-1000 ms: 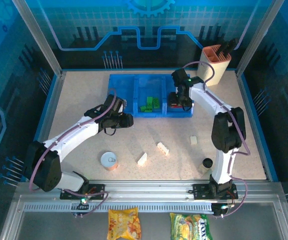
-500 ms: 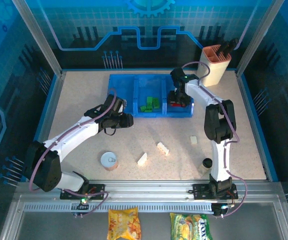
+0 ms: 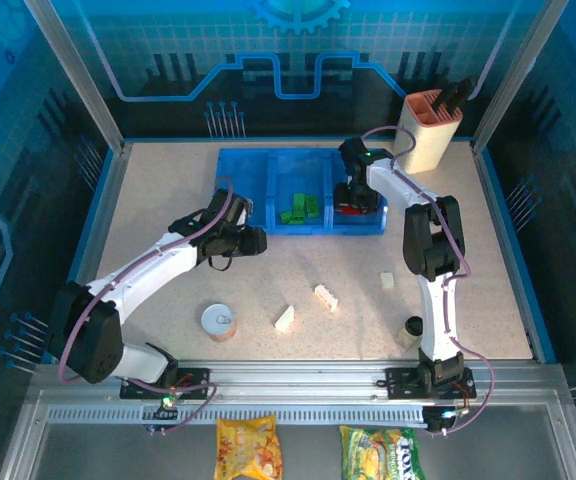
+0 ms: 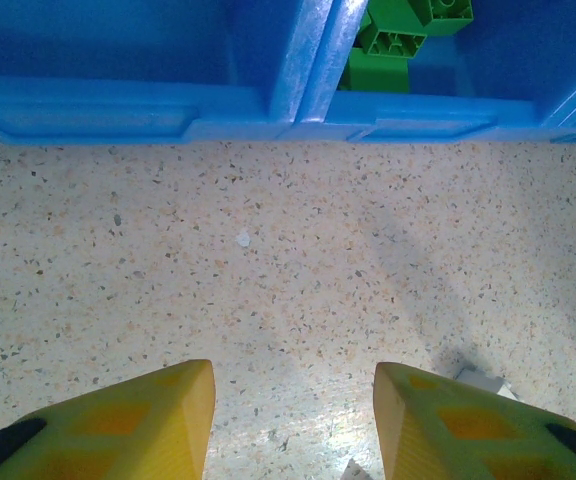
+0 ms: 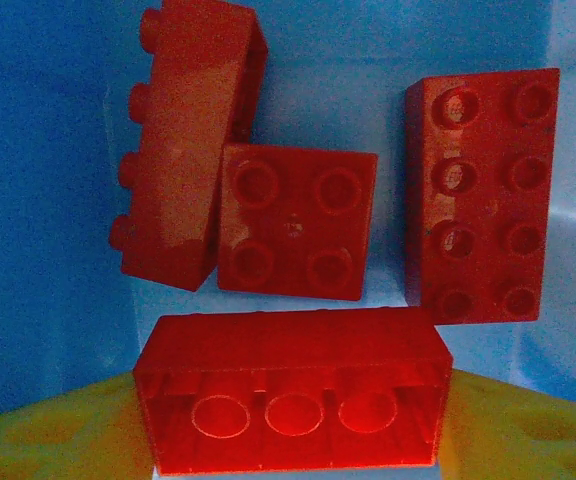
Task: Sort the legos into containers by color
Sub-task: Place the lego in the container, then pick up the lego from the middle-left of the table.
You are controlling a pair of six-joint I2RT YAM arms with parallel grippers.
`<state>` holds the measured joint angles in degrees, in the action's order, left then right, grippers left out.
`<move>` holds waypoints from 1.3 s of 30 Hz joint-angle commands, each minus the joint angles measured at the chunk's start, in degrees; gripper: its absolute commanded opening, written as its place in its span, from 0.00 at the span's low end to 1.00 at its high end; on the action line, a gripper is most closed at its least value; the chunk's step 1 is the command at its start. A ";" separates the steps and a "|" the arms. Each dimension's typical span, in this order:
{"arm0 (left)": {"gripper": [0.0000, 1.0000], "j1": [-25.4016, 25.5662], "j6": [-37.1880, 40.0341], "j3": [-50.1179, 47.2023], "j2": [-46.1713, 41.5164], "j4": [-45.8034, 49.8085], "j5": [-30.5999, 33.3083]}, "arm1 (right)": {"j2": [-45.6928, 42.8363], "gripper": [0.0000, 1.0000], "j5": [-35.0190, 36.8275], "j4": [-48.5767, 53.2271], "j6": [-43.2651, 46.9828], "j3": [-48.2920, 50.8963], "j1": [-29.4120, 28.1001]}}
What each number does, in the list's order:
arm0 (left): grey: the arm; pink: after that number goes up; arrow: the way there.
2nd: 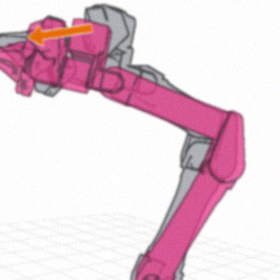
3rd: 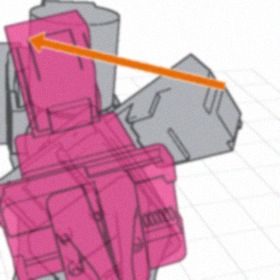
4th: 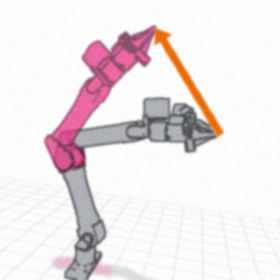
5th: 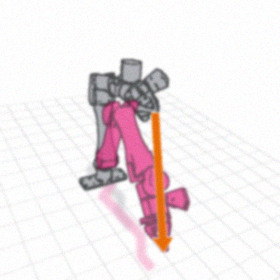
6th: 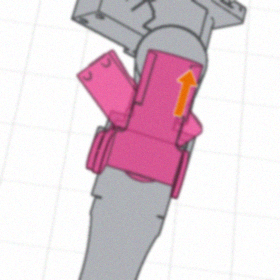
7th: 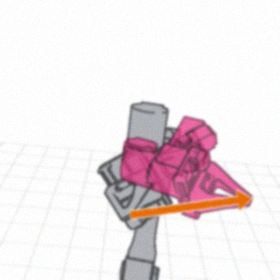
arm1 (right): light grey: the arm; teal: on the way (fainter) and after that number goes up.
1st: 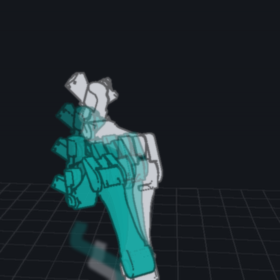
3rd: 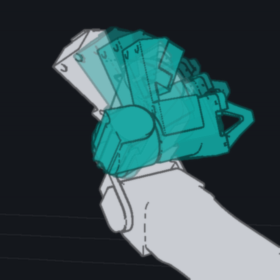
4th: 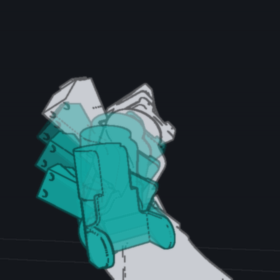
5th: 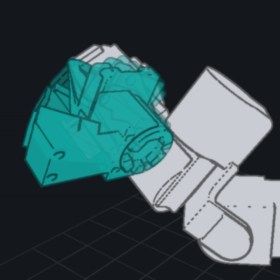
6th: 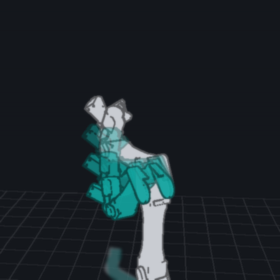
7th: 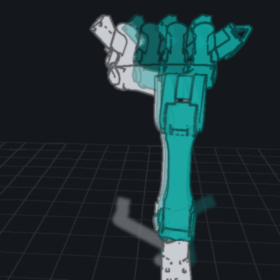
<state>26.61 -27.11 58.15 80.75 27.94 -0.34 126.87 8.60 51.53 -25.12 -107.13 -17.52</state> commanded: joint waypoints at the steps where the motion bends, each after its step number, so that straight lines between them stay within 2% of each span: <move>1: 0.47 -0.38 -1.01 0.82 0.46 -0.17 -0.98 | 0.76 0.71 -1.13 0.68 -0.90 -1.68 0.39; 13: 0.47 -0.17 -0.63 1.59 0.55 1.46 -2.38 | -4.18 0.74 -0.85 1.82 -0.40 -0.71 0.34; 18: 0.47 1.62 0.11 2.61 0.89 3.96 -0.90 | -7.68 0.74 -0.85 2.03 -0.31 1.12 -0.15; 29: 0.47 10.53 1.86 4.48 2.79 10.14 1.67 | -16.56 0.74 -0.07 1.92 0.00 7.05 -0.49; 39: 0.50 21.14 4.03 4.80 6.58 15.88 3.44 | -21.88 0.74 0.72 1.56 0.63 11.37 0.06</move>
<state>45.82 -24.45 61.41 86.13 39.90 1.52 107.26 8.75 52.07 -25.04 -96.92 -17.61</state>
